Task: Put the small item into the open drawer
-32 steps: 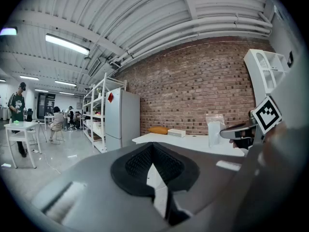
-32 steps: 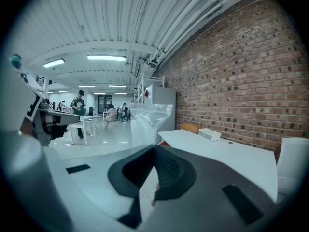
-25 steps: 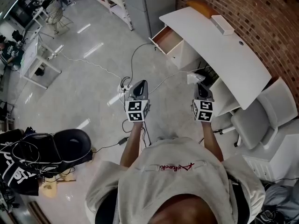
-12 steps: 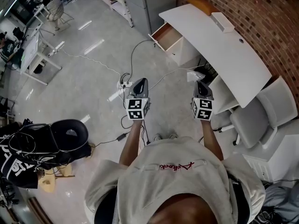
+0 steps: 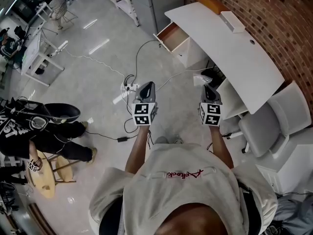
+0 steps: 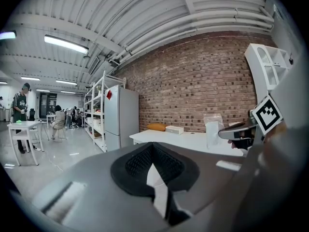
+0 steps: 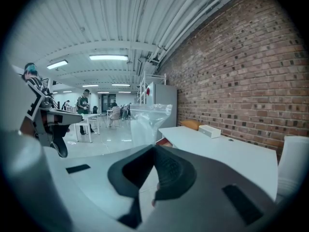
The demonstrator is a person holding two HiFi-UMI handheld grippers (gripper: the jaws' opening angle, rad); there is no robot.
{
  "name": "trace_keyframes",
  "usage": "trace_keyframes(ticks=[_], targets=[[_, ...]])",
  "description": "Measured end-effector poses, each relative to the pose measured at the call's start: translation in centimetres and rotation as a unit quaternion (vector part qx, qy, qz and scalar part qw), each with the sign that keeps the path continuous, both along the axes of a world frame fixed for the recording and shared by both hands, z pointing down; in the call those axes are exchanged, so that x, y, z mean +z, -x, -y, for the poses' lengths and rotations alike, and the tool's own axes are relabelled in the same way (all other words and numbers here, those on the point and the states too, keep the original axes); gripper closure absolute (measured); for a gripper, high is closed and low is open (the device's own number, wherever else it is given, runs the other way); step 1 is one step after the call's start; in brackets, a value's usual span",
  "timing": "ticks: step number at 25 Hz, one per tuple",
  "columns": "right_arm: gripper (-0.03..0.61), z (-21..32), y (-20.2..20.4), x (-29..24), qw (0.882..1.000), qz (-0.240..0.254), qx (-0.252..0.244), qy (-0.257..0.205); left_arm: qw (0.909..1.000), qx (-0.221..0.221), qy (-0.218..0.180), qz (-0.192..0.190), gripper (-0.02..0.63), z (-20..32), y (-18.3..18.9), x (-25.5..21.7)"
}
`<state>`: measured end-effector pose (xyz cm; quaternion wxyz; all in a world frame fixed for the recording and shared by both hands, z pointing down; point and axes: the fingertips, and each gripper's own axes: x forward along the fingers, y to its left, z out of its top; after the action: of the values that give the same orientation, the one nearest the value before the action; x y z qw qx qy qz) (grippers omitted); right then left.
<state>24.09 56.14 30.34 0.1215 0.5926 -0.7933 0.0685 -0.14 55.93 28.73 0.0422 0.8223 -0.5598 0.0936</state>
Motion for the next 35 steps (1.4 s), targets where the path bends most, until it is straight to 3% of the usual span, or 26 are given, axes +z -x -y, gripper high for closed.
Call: trace_keyframes(ticks=[11, 19, 35], targets=[[0.566, 2.4, -0.6, 0.9, 1.0, -0.005, -0.009, 0.004, 0.9999, -0.008, 0.006, -0.004, 0.607, 1.9, -0.8, 1.0], [0.566, 6.4, -0.1, 1.2, 1.0, -0.012, -0.017, 0.001, 0.9999, -0.005, 0.01, -0.009, 0.607, 6.0, -0.9, 2.0], [0.566, 20.1, 4.0, -0.4, 0.999, -0.03, -0.015, -0.005, 0.9991, 0.017, 0.016, -0.034, 0.607, 20.8, 2.2, 1.3]])
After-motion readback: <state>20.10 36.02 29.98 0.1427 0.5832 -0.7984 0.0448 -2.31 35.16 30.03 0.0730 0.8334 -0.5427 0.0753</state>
